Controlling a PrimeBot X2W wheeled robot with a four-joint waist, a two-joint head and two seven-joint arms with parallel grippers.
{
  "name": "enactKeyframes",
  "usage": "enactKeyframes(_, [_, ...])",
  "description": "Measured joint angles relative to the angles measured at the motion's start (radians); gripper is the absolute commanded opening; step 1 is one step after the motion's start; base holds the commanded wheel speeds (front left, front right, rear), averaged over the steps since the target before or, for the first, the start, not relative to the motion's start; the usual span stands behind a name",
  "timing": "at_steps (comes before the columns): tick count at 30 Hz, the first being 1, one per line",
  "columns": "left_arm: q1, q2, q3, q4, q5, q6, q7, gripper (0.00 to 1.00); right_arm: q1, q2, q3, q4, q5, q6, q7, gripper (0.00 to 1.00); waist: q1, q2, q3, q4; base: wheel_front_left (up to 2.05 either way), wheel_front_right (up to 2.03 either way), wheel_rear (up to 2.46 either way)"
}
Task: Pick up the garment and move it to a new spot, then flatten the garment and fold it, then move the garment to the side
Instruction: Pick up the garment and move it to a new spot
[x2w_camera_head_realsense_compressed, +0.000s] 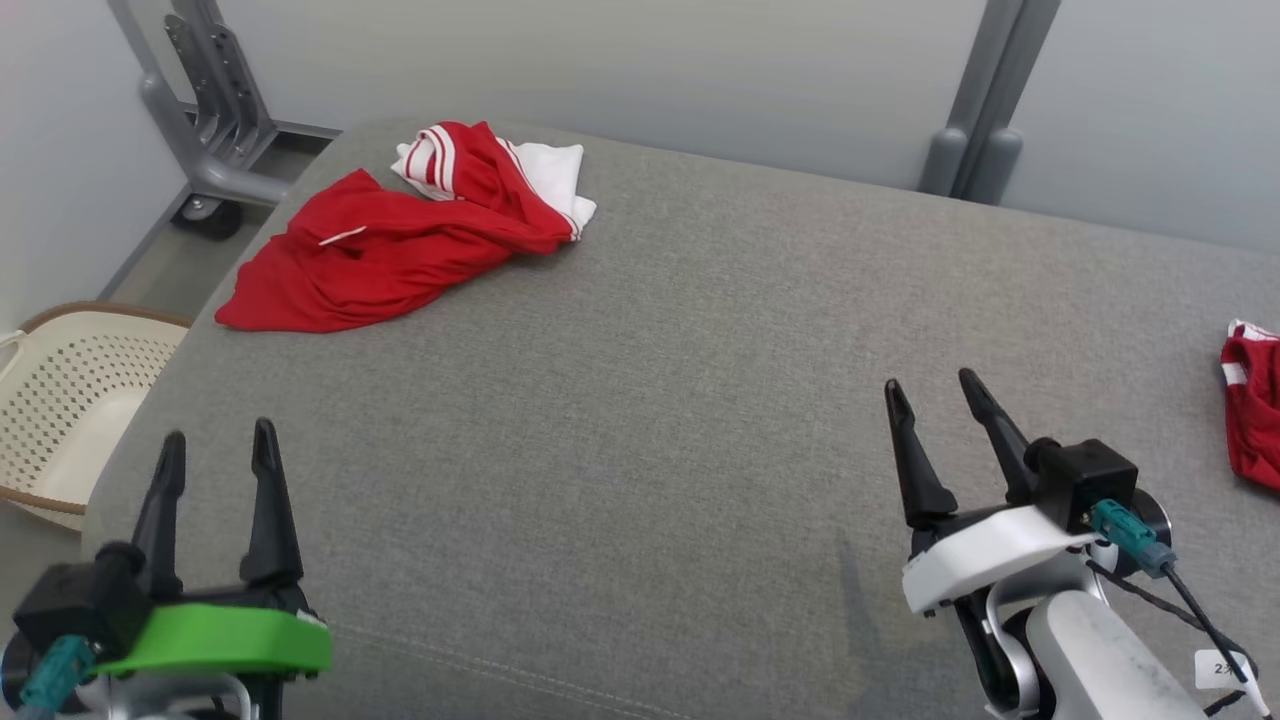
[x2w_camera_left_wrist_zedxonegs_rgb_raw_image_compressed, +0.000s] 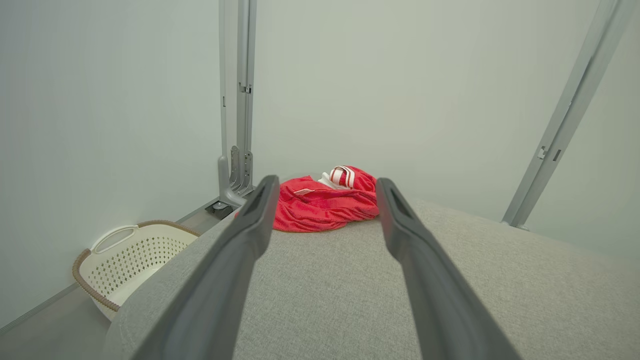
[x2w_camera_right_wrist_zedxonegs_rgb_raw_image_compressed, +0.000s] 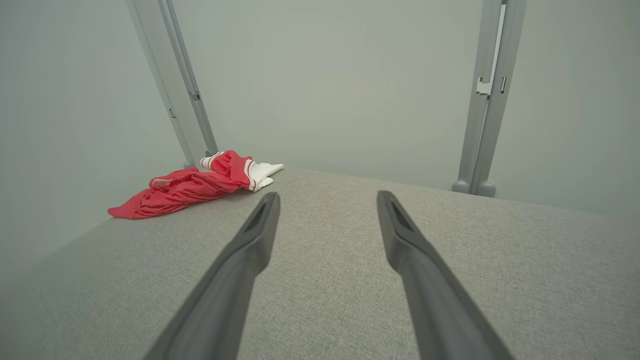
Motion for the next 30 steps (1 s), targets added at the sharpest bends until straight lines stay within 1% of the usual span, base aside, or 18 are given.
enactKeyframes(4, [-0.103, 0.027, 0.009, -0.020, -0.022, -0.015, 0.045, 1.00, -0.036, -0.015, -0.021, -0.030, -0.016, 0.000, 0.003, 1.00, 0.0000, 0.0000, 0.037, -0.031, 0.00, 0.00, 0.00])
enactKeyframes(8, [-0.228, 0.061, 0.040, -0.019, -0.042, -0.024, 0.105, 1.00, -0.080, -0.036, -0.030, -0.069, -0.047, 0.000, 0.012, 1.00, 0.0000, 0.0000, 0.080, -0.063, 0.00, 0.00, 0.00])
enactKeyframes(10, [-0.291, 0.066, 0.060, -0.012, -0.073, -0.026, 0.140, 1.00, -0.100, -0.042, -0.032, -0.089, -0.057, 0.000, 0.018, 1.00, 0.0000, 0.0000, 0.103, -0.080, 0.00, 0.00, 0.00])
enactKeyframes(12, [-0.351, 0.079, 0.078, 0.010, -0.099, -0.026, 0.178, 1.00, -0.119, -0.055, -0.036, -0.105, -0.065, -0.001, 0.022, 1.00, 0.0000, 0.0000, 0.126, -0.098, 0.00, 0.00, 0.00])
enactKeyframes(20, [-0.516, 0.189, 0.159, 0.099, -0.107, -0.024, 0.310, 1.00, -0.173, -0.086, -0.053, -0.183, -0.094, -0.001, 0.048, 1.00, 0.0000, 0.0000, 0.223, -0.179, 0.00, 0.00, 0.00])
enactKeyframes(25, [-0.581, 0.243, 0.212, 0.166, -0.147, -0.017, 0.385, 1.00, -0.201, -0.097, -0.053, -0.253, -0.121, -0.002, 0.057, 1.00, 0.0000, 0.0000, 0.289, -0.229, 0.00, 0.00, 0.00])
enactKeyframes(30, [-0.629, 0.290, 0.269, 0.249, -0.173, -0.013, 0.445, 1.00, -0.219, -0.124, -0.060, -0.323, -0.139, -0.002, 0.070, 1.00, 0.0000, 0.0000, 0.357, -0.274, 0.00, 0.00, 0.00])
